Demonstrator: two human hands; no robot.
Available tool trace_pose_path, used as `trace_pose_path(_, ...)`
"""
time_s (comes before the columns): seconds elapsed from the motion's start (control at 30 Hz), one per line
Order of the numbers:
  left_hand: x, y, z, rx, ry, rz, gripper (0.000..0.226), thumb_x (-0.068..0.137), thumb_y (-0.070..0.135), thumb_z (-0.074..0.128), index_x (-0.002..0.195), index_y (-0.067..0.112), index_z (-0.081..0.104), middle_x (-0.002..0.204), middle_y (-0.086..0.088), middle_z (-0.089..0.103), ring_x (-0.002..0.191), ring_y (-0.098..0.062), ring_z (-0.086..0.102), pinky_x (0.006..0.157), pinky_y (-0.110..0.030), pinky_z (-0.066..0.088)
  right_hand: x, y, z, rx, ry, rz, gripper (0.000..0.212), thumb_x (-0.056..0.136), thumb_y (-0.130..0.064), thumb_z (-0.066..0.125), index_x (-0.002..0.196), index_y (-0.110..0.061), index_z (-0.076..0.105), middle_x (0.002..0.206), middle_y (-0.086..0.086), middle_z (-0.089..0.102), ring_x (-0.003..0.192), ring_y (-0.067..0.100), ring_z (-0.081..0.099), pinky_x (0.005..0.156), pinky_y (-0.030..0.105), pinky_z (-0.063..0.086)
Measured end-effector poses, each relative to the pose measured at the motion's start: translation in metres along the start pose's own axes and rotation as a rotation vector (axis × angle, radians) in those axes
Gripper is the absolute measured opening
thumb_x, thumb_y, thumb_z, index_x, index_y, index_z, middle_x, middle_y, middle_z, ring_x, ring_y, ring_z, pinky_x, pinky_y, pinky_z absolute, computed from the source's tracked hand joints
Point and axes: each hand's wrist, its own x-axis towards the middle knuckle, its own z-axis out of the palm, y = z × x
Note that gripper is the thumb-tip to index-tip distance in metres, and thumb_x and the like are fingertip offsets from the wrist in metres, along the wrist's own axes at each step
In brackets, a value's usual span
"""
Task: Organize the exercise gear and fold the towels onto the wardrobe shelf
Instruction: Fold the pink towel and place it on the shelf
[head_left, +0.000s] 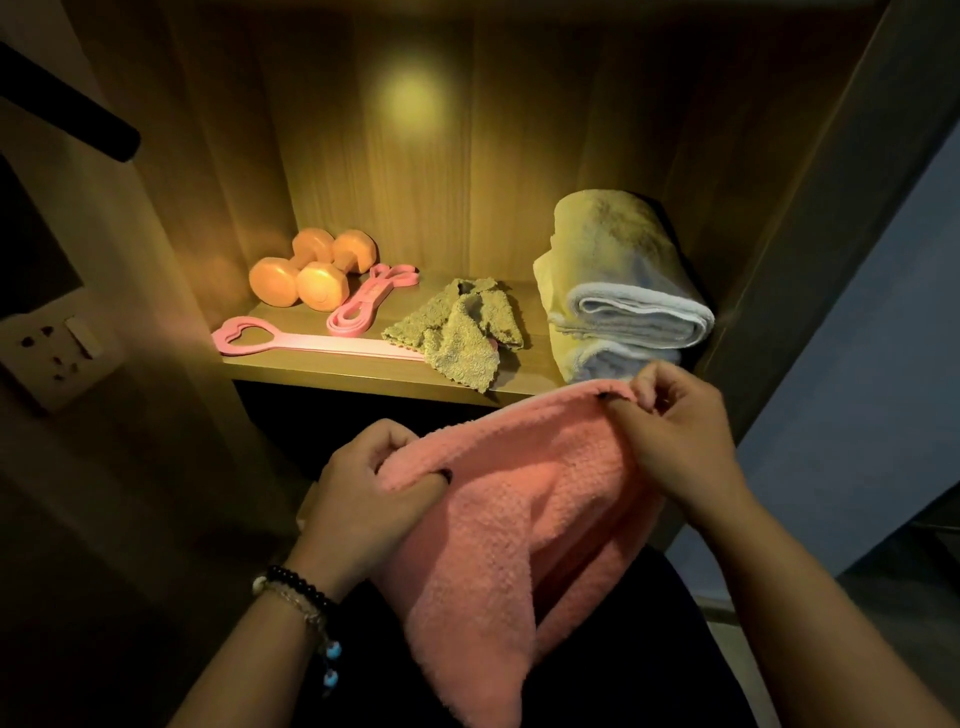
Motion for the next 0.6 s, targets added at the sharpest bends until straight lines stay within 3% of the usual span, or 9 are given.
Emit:
trace_pose_path(0.1, 0.000, -0.006, -0.002, -0.166, -0.150, -0.042, 0.041, 0.048, 0.048, 0.072, 0.078, 0.022, 0.064, 0.087, -0.003, 0.067, 0.084, -0.024, 0.064, 0.064, -0.037, 0.052, 0.004, 0.010, -0.006, -0.101, 0.103, 0.037, 0.022, 0.078, -0.009, 0.067, 0.069, -0.020, 0.051, 0.065, -0.008, 0.052, 0.055, 0.003, 0.044, 0.056, 0.022, 0.036)
trace_pose_path(0.2, -0.003, -0.007, -0.010, -0.195, -0.305, -0.059, 0.036, 0.051, 0.048, 0.075, 0.072, 0.021, 0.065, 0.086, -0.007, 0.068, 0.081, -0.027, 0.065, 0.062, -0.038, 0.052, 0.008, 0.021, -0.014, -0.095, 0.196, 0.114, 0.012, 0.081, -0.013, 0.066, 0.081, -0.024, 0.062, 0.075, -0.010, 0.061, 0.066, 0.001, 0.054, 0.066, 0.026, 0.043)
trace_pose_path(0.27, -0.001, -0.007, -0.014, -0.088, -0.307, -0.045, 0.039, 0.049, 0.053, 0.073, 0.071, 0.022, 0.062, 0.084, -0.002, 0.067, 0.081, -0.023, 0.066, 0.065, -0.037, 0.053, 0.012, 0.027, -0.017, -0.127, 0.247, 0.138, 0.010, 0.081, -0.012, 0.064, 0.080, -0.022, 0.063, 0.076, -0.009, 0.062, 0.071, 0.011, 0.057, 0.071, 0.030, 0.046)
trace_pose_path(0.37, 0.004, -0.007, -0.009, 0.295, -0.262, 0.000, 0.045, 0.058, 0.057, 0.072, 0.073, 0.018, 0.056, 0.078, 0.003, 0.063, 0.074, -0.014, 0.061, 0.065, -0.034, 0.051, 0.009, 0.028, -0.011, -0.164, 0.257, 0.133, 0.016, 0.076, -0.015, 0.059, 0.063, -0.013, 0.051, 0.060, -0.006, 0.049, 0.059, 0.012, 0.045, 0.060, 0.031, 0.037)
trace_pose_path(0.47, 0.001, -0.002, 0.006, 0.472, -0.220, 0.030, 0.028, 0.080, 0.042, 0.070, 0.077, 0.020, 0.054, 0.081, 0.006, 0.060, 0.074, -0.009, 0.056, 0.062, -0.027, 0.044, -0.004, 0.019, 0.003, -0.108, 0.069, 0.132, 0.019, 0.067, -0.023, 0.054, 0.058, -0.006, 0.050, 0.054, -0.003, 0.043, 0.053, 0.011, 0.038, 0.053, 0.029, 0.032)
trace_pose_path(0.6, -0.003, 0.002, 0.015, 0.347, -0.213, -0.003, 0.031, 0.073, 0.045, 0.074, 0.082, 0.023, 0.053, 0.084, 0.007, 0.062, 0.076, -0.011, 0.059, 0.061, -0.026, 0.045, -0.021, 0.007, 0.018, -0.107, -0.351, 0.130, 0.014, 0.067, -0.025, 0.070, 0.075, -0.018, 0.060, 0.069, -0.006, 0.060, 0.062, 0.006, 0.052, 0.061, 0.030, 0.044)
